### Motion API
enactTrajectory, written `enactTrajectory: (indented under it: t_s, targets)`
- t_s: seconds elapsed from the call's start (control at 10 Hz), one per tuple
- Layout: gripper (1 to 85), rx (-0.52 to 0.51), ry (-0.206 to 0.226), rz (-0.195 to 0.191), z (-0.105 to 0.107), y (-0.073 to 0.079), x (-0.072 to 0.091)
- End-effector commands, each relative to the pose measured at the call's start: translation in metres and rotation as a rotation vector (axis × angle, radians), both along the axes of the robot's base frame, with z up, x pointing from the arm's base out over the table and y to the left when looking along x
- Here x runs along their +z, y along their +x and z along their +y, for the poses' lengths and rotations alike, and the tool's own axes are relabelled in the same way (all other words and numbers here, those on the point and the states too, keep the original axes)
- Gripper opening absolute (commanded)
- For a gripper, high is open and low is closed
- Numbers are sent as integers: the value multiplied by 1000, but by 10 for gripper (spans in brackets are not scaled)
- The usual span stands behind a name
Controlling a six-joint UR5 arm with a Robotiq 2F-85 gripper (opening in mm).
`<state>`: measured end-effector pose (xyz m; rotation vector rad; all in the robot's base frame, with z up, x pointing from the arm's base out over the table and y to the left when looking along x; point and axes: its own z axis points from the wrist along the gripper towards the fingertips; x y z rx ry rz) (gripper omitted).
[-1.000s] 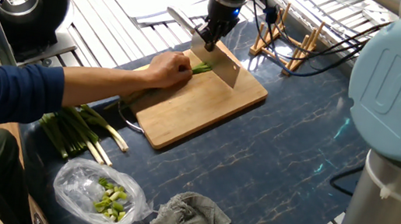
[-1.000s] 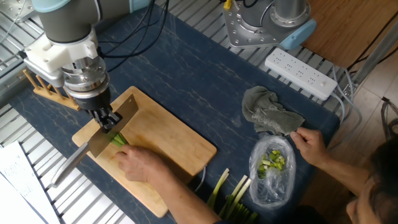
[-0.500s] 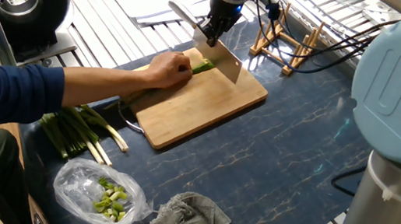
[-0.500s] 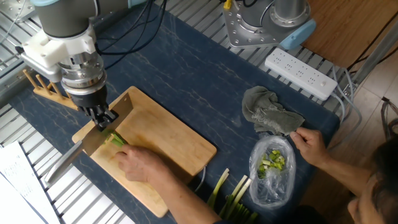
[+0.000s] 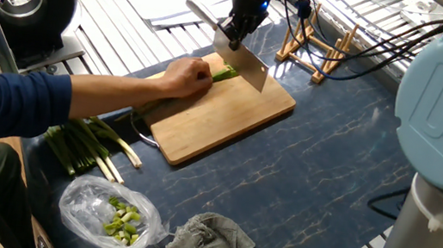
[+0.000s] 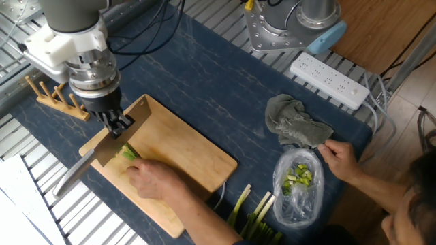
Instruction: Chop the scallions
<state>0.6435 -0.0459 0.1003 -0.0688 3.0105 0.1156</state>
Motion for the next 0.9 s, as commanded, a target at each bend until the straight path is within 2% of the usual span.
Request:
enactTrajectory:
  t_s: [0.0,0.8]
  targets:
    - [13,-24,16,-3,14,1,2]
    - [13,-12,7,-24,11,7,-10]
